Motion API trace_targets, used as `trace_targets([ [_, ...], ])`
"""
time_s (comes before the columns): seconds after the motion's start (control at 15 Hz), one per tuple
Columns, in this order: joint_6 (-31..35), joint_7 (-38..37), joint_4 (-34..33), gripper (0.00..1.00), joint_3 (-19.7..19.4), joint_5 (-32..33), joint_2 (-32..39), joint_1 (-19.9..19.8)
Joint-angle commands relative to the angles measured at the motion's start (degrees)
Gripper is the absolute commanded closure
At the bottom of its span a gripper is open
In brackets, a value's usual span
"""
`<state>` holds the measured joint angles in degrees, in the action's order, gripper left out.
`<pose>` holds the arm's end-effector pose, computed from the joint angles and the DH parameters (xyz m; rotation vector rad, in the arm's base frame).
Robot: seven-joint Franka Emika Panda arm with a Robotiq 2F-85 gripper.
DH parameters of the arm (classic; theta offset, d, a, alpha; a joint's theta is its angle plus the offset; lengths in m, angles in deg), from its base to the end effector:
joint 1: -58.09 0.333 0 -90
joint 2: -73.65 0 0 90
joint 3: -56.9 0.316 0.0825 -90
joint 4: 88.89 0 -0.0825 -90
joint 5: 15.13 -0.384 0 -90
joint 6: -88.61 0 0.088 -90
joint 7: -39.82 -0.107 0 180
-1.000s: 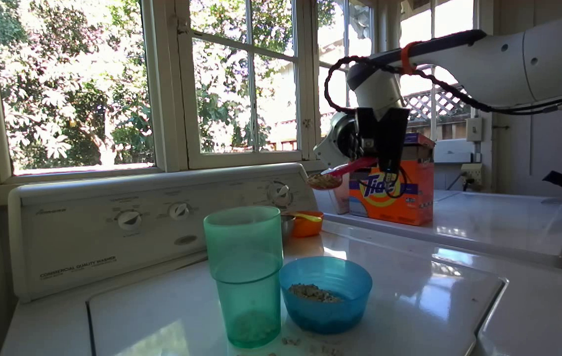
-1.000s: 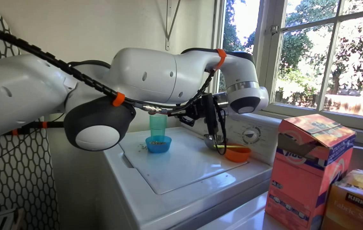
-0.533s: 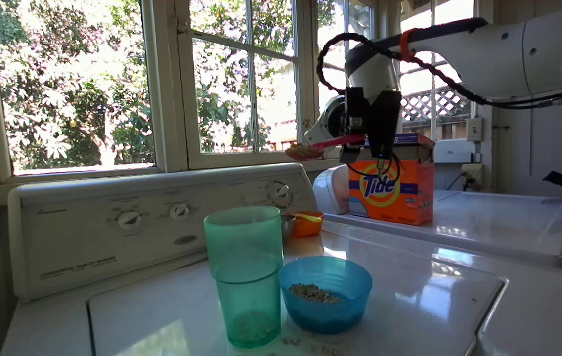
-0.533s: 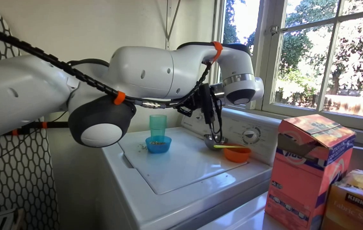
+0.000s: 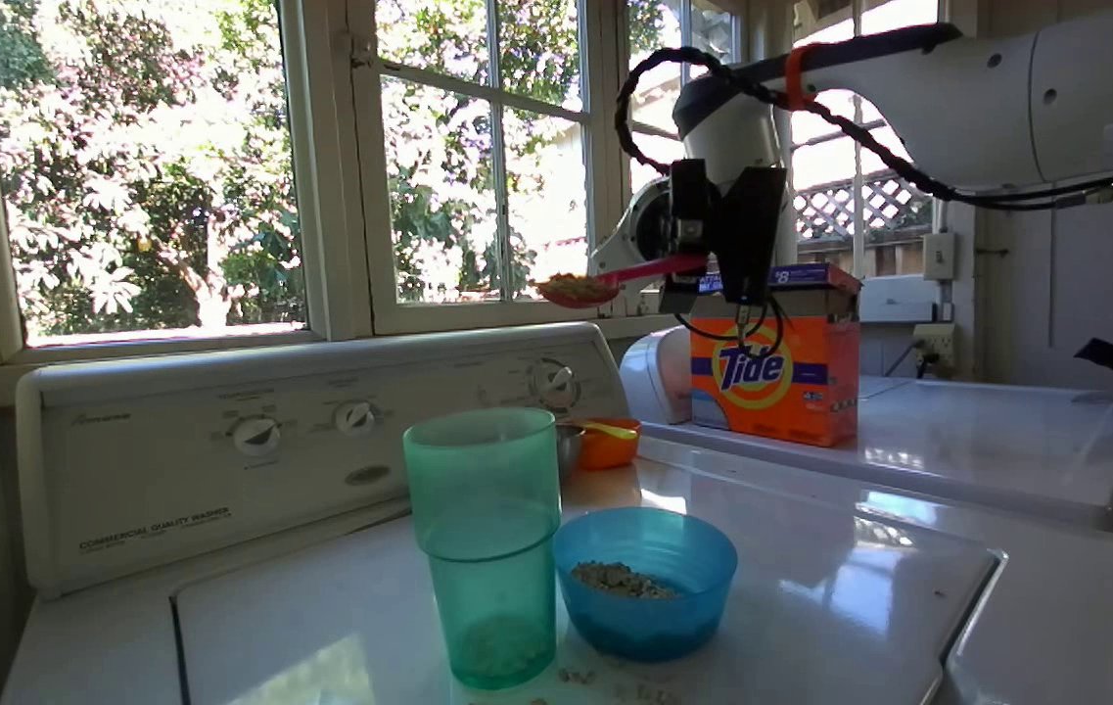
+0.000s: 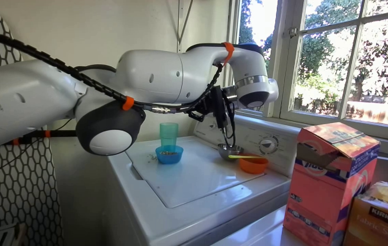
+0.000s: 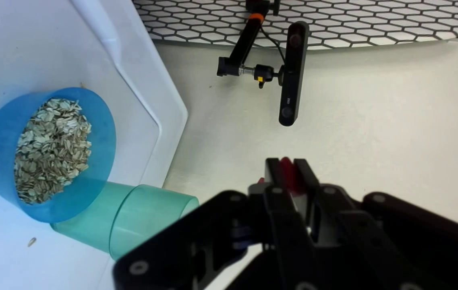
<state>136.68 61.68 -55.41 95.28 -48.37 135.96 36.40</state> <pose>0.6870 0.0038 0.4383 -1.7297 -0.7808 0.4395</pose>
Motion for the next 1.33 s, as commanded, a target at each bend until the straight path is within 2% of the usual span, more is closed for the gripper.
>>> trace_targets([
  [0.0,0.0,0.34,0.65,0.97,-1.46,-1.43,-0.31,0.36],
  [0.07,0.0,-0.07,0.84,0.97,-1.48,-1.65,-0.21,0.39],
  [0.13,0.0,-1.27,1.22,0.97,0.93,-0.2,0.45,-0.29],
  [0.47,0.0,-4.66,0.08,0.97,1.99,-1.13,1.97,0.0],
  [0.53,0.0,-5.55,-1.07,0.97,1.86,-1.6,2.54,0.32],
  [0.6,0.0,-5.63,-1.53,0.97,-0.87,-4.01,2.22,1.23],
  [0.67,0.0,-6.72,-2.91,0.97,-1.64,-5.32,2.76,1.82],
  [0.73,1.49,-8.0,-2.13,0.97,0.62,-4.13,2.97,0.87],
  [1.27,6.34,-12.93,-3.23,0.97,0.44,-4.35,3.39,1.99],
])
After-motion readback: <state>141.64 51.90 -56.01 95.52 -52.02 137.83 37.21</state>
